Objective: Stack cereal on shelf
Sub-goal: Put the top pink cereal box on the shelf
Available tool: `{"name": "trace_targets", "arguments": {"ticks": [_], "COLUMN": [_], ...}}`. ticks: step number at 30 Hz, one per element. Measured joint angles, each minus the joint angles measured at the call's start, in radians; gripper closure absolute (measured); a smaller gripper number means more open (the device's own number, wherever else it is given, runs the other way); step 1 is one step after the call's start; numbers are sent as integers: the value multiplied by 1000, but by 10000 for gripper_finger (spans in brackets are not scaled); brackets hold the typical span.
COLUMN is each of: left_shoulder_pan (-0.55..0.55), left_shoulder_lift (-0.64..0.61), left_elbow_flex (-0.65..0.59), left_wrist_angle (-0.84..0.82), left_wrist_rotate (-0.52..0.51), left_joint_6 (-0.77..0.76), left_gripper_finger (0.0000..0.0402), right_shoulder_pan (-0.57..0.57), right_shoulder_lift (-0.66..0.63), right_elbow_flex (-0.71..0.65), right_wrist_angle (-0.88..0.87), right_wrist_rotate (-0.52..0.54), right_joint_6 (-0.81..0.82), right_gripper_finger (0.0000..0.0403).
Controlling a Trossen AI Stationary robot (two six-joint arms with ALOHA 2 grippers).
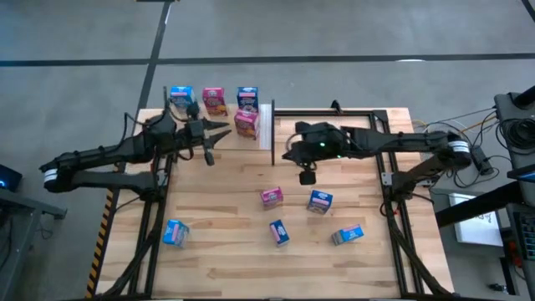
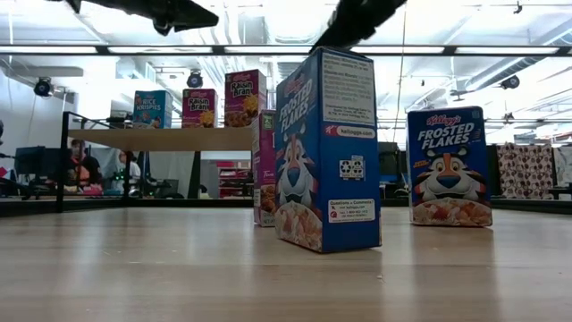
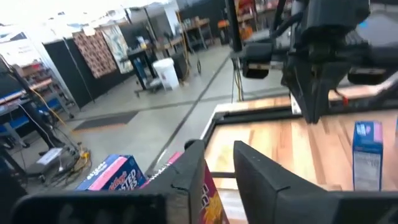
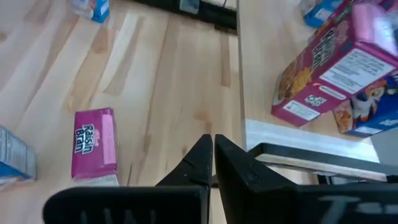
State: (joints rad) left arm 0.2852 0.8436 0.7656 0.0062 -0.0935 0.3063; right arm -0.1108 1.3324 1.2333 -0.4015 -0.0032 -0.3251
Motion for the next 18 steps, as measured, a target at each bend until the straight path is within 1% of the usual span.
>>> {"name": "trace_targets", "arguments": {"ticks": [5, 11, 14, 18], "left_shoulder_pan": [1, 3, 10, 30], "left_shoulder_lift": [90, 182, 210, 226], "left_elbow_flex": [105, 206, 235, 240], "left_wrist_angle": [-114, -222, -243, -245], "left_wrist_rotate": [-1, -3, -3, -4], "left_joint_6": [30, 77, 112, 163], "left_gripper_finger": [288, 254, 242, 231], "right_shoulder_pan": [0, 0, -1, -1], "right_shoulder_lift": [-102, -220, -277, -339], "right_elbow_flex": [-177, -339, -400, -463], "right_wrist_angle": [172, 334, 398, 472], "right_wrist_rotate": [-5, -5, -5, -5], "right_joint_6": [-15, -35, -48, -60], "right_gripper_finger": [394, 394, 394, 394]}}
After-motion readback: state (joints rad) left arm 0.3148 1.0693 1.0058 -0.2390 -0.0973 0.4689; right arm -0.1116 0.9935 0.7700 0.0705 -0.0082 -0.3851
